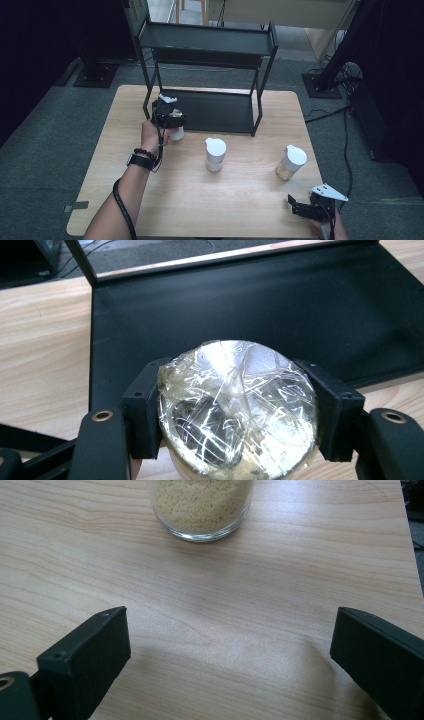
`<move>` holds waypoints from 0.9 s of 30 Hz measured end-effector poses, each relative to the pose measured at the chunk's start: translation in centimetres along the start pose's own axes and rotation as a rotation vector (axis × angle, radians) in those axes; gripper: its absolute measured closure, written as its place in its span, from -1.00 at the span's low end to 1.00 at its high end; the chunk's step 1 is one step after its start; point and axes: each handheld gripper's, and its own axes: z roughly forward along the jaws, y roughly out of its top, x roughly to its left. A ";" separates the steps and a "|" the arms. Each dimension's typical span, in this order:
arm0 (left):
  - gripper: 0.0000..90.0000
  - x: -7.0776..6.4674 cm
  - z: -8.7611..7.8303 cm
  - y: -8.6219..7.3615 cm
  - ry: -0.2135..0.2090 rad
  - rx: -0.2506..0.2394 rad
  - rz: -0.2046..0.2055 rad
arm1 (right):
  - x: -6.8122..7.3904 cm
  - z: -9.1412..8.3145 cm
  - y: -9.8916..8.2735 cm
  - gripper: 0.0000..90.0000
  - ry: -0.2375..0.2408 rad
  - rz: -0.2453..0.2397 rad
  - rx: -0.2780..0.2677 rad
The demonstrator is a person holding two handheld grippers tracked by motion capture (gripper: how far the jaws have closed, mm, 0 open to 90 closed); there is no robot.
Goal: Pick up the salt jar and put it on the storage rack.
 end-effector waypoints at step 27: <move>-0.22 0.7 2.4 2.9 0.028 0.006 -0.014 | 0.0 0.0 0.0 -0.95 0.004 0.000 0.000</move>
